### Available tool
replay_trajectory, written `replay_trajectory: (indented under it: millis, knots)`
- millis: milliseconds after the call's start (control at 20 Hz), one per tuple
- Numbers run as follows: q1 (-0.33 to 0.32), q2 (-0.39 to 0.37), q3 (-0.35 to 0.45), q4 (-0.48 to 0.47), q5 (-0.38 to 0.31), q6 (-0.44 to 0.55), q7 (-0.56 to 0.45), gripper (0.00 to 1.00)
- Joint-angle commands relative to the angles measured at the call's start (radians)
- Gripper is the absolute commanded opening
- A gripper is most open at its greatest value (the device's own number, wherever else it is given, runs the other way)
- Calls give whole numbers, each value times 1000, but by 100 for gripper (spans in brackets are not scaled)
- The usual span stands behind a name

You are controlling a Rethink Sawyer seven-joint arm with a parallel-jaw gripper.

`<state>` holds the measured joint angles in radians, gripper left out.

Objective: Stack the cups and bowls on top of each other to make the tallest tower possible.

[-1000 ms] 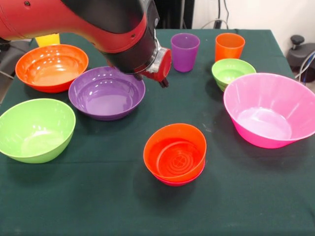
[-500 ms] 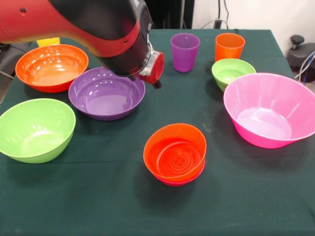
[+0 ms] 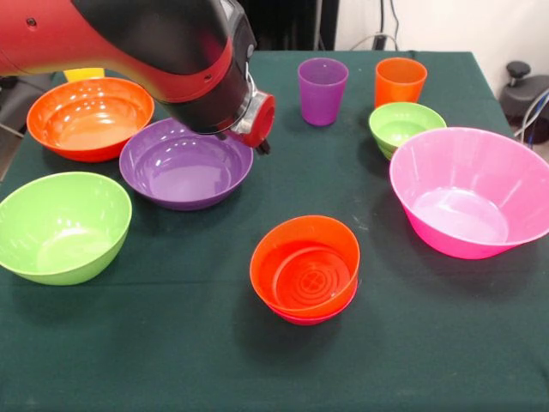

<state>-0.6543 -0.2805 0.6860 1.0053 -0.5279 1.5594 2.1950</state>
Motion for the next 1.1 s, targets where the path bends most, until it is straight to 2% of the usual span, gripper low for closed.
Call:
replay_trajectory:
  millis: [50,450,750,950,1100]
  knots:
    - [34,19,-67,-10,-11,-53,-36,100]
    - [51,42,-70,-49,-25,-50,-57,100]
    - [65,106,-64,-147,-50,-36,-101,100]
    - [66,102,-69,-133,-48,-55,-108,100]
    - [69,130,-69,-160,-58,-68,-121,100]
